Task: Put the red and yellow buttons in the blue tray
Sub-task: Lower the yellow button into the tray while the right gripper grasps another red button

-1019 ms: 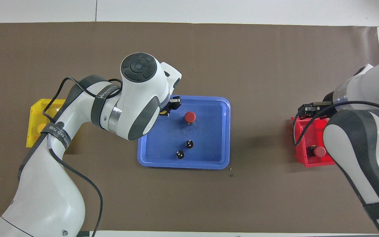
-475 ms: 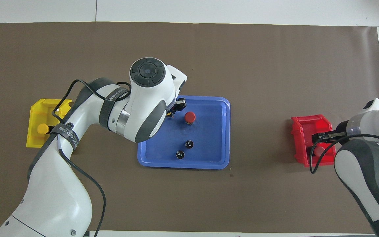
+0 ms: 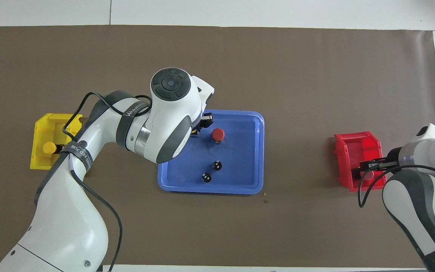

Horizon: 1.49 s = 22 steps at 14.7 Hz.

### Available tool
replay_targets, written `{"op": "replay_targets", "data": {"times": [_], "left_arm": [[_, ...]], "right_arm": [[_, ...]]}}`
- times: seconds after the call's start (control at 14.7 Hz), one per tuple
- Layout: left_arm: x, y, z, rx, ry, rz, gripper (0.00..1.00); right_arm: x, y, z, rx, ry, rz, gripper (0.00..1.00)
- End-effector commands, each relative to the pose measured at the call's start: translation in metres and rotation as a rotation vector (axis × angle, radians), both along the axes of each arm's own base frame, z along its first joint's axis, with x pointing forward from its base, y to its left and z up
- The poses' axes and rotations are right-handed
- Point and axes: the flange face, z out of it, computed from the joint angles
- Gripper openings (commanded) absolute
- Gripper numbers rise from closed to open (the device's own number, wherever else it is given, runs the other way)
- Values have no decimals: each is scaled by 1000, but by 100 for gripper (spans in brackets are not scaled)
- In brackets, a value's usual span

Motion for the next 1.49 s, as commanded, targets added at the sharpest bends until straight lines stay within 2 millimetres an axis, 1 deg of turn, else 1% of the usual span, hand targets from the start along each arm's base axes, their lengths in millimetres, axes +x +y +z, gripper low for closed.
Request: {"op": "replay_targets", "data": {"times": [0.0,0.14,0.2,0.27,0.34,0.48,0.61,0.68,0.75,0.82,0.88,0.95,1.09,1.15,1.36,1.43], "left_arm": [[-2,0,1,0,-2,18,47],[-3,-1,4,6,7,15,61],[-3,-2,4,7,9,13,66],[-7,-4,8,7,11,7,68],[-8,-2,14,8,15,7,70],[-10,2,34,5,20,10,70],[-10,13,54,-1,19,16,70],[-10,20,65,-3,21,16,71],[-9,28,70,1,27,24,75],[-6,37,75,2,33,28,76],[1,52,84,-6,30,23,78],[10,72,91,-10,34,20,80],[21,108,109,2,31,-8,84],[30,132,116,15,28,-19,88],[48,189,131,17,41,-75,95],[52,211,141,22,23,-88,96]], "right_arm": [[-9,4,-3,6,-20,18,58],[-13,4,-8,7,-11,21,57],[-13,4,-8,7,-11,21,56],[-14,5,-8,7,-8,22,56],[-14,5,-8,7,-8,22,56],[-17,5,-10,8,-4,22,56],[-20,7,-12,9,2,26,56],[-20,11,-11,9,1,35,56],[-20,11,-11,9,1,36,56],[-22,12,-13,10,5,38,56],[-22,12,-13,10,5,38,56],[-22,12,-13,10,5,42,56],[-23,11,-13,11,8,58,55],[-23,11,-13,11,8,59,55],[-24,11,-14,12,11,66,50],[-24,11,-13,12,11,67,47]]}}
